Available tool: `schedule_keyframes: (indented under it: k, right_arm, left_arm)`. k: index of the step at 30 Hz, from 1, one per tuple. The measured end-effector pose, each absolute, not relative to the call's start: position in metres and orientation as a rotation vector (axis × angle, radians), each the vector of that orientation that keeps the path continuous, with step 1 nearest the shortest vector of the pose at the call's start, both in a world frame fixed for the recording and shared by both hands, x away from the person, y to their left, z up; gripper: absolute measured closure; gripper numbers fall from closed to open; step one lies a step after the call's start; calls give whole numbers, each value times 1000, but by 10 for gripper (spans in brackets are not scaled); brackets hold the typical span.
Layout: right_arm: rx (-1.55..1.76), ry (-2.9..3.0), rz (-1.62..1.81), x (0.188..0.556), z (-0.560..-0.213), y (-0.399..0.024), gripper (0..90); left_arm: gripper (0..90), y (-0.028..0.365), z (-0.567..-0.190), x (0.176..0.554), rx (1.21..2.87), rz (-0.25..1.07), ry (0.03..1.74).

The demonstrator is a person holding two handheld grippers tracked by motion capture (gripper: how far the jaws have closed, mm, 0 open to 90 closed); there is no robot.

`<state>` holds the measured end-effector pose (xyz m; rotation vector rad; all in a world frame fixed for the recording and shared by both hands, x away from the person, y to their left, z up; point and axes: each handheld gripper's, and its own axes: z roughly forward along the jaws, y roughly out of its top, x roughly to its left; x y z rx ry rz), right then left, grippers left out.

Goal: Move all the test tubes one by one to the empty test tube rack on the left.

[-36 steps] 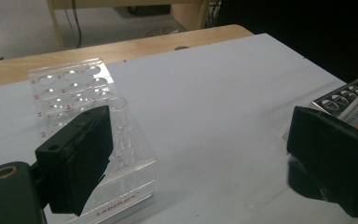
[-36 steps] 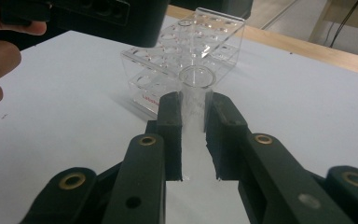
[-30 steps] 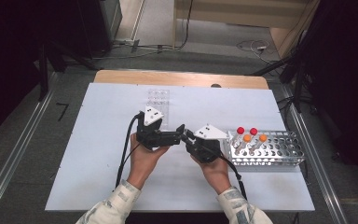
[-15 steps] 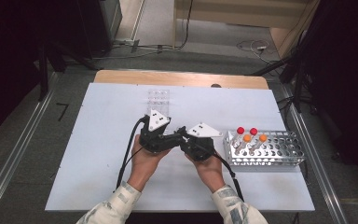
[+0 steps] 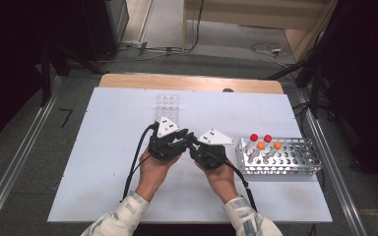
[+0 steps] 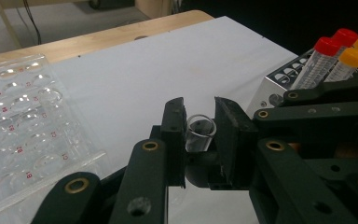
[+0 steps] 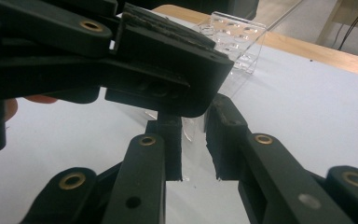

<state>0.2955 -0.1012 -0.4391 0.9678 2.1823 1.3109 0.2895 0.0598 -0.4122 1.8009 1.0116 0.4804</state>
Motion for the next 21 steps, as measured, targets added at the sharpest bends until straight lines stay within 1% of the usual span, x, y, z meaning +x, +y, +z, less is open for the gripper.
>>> schedule_keyframes:
  k: [8, 9, 11, 12, 15, 17, 19, 20, 21]
  right_arm:
    - [970, 2189, 1312, 295, -439, -101, 723]
    - [971, 2189, 1314, 295, -439, -101, 700]
    - [979, 2198, 1326, 296, -439, -102, 595]
    - [981, 2211, 1328, 296, -438, -103, 512]
    - [992, 2239, 1318, 297, -438, -106, 378]
    - [997, 2252, 1321, 296, -437, -108, 334]
    - [995, 2254, 1335, 295, -437, -111, 315]
    - [1012, 2262, 1350, 293, -436, -115, 291]
    - [1012, 2262, 1350, 293, -436, -115, 291]
  left_arm:
    - [771, 60, -412, 290, 1795, 487, 1025]
    - [771, 60, -411, 290, 1798, 488, 1024]
    - [771, 61, -411, 291, 1794, 484, 1024]
    - [771, 61, -411, 292, 1791, 479, 1026]
    - [772, 64, -408, 295, 1770, 472, 1036]
    - [771, 66, -404, 297, 1760, 474, 1041]
    - [771, 67, -401, 299, 1751, 482, 1045]
    - [772, 67, -398, 301, 1749, 489, 1049]
    - [772, 67, -397, 302, 1747, 494, 1051]
